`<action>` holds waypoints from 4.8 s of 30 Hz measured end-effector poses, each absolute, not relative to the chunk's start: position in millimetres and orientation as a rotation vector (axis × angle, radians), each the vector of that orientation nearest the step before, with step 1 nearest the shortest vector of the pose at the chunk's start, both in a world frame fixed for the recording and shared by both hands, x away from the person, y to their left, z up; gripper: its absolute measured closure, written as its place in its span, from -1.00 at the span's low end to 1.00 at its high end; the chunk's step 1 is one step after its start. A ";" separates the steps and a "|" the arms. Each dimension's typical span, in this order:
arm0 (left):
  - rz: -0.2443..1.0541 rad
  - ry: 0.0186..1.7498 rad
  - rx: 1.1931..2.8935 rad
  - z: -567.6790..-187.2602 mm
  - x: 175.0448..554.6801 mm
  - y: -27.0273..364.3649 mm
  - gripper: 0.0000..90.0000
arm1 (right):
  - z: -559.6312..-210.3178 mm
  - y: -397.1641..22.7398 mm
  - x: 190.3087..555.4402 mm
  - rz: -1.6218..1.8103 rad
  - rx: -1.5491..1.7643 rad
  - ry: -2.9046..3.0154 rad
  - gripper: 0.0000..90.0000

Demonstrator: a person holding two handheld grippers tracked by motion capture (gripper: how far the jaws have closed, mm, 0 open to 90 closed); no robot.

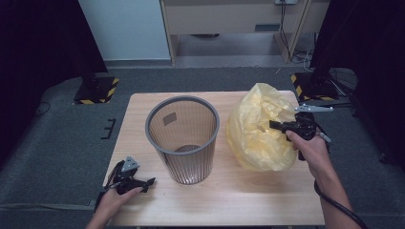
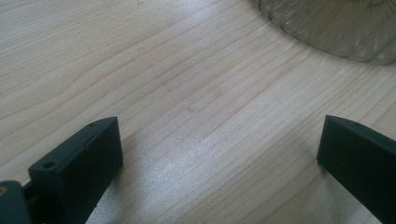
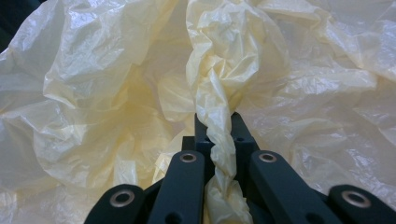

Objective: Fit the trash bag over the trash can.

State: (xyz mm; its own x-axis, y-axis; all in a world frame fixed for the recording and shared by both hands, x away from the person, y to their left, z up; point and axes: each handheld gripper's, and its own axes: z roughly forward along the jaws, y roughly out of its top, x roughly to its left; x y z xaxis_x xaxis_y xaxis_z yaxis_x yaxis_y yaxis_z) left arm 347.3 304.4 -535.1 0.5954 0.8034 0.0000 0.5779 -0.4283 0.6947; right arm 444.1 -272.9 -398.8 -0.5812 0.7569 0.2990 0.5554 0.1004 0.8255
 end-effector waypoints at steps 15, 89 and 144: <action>0.439 1.087 2.162 -535.0 347.3 304.4 -1.00 | -372.6 -270.9 442.6 1.529 1.256 2.160 0.93; 0.439 1.085 2.163 -535.1 347.8 304.5 -1.00 | -277.3 -184.4 411.5 1.850 0.866 2.302 0.93; 0.439 1.082 2.166 -535.0 349.0 304.3 -1.00 | -239.8 -51.2 413.2 1.499 0.756 2.573 0.92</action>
State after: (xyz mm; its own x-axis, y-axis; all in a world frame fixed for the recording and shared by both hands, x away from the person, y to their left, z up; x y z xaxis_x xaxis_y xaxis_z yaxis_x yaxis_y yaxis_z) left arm 349.0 304.3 -535.0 0.5996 0.8003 0.0020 0.5756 -0.4330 0.6936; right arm 413.2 -51.2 -239.8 -0.8768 0.4451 0.1820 0.3778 0.4035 0.8334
